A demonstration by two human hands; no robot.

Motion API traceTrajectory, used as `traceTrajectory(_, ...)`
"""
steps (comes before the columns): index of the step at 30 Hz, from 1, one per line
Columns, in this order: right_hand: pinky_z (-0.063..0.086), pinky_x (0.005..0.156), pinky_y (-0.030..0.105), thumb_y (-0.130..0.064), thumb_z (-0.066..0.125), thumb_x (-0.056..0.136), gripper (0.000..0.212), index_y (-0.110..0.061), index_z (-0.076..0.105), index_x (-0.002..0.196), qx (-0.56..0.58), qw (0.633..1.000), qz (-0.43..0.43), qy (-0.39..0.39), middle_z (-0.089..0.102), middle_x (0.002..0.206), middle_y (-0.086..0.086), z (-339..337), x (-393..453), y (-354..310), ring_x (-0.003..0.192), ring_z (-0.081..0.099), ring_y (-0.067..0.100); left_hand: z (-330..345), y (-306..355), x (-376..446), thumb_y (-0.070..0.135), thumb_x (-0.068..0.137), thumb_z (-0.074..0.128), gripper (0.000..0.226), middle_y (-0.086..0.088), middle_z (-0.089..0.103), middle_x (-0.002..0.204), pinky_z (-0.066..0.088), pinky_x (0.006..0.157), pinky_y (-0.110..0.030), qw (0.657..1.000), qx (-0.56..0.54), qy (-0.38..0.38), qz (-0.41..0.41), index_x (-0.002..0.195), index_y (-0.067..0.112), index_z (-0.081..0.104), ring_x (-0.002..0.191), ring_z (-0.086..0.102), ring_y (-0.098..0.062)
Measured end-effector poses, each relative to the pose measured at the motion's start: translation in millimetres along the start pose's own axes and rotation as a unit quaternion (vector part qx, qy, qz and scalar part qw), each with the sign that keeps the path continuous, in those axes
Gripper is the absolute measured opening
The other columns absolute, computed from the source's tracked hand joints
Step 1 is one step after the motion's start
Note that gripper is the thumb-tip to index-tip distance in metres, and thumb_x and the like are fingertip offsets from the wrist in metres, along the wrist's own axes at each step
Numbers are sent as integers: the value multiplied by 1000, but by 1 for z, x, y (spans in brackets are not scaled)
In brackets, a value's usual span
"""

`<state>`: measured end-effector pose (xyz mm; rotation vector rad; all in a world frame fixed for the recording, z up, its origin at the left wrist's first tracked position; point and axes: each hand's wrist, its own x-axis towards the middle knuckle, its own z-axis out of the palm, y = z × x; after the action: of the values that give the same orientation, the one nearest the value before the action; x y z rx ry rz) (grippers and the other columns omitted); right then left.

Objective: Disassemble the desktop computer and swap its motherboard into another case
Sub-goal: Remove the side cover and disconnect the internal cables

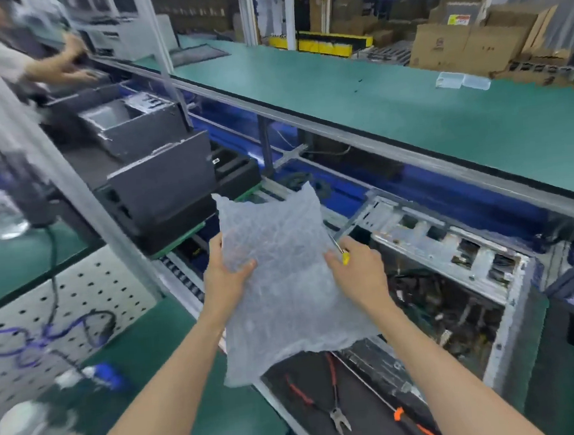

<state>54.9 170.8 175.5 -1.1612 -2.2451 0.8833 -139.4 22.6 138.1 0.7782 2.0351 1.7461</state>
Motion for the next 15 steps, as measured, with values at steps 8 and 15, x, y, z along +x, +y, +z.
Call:
traceTrajectory(8, 42, 74, 42, -27, 48, 95, 13, -16, 50, 102, -98, 972, -73, -199, 59, 102, 16, 125, -51, -56, 99, 54, 39, -104, -62, -76, 25, 76, 73, 85, 23, 60, 113, 55, 81, -49, 968, 185, 152, -72, 142, 49, 24, 96, 65, -30)
traceTrajectory(15, 44, 65, 36, -29, 54, 95, 13, -19, 47, 88, -111, 947, -57, -295, 50, 84, 0, 202, -94, -62, 82, 51, 31, -149, -121, -130, 18, 87, 64, 93, 3, 52, 139, 44, 75, -41, 907, 332, 193, -173, 143, 63, 7, 99, 61, -33)
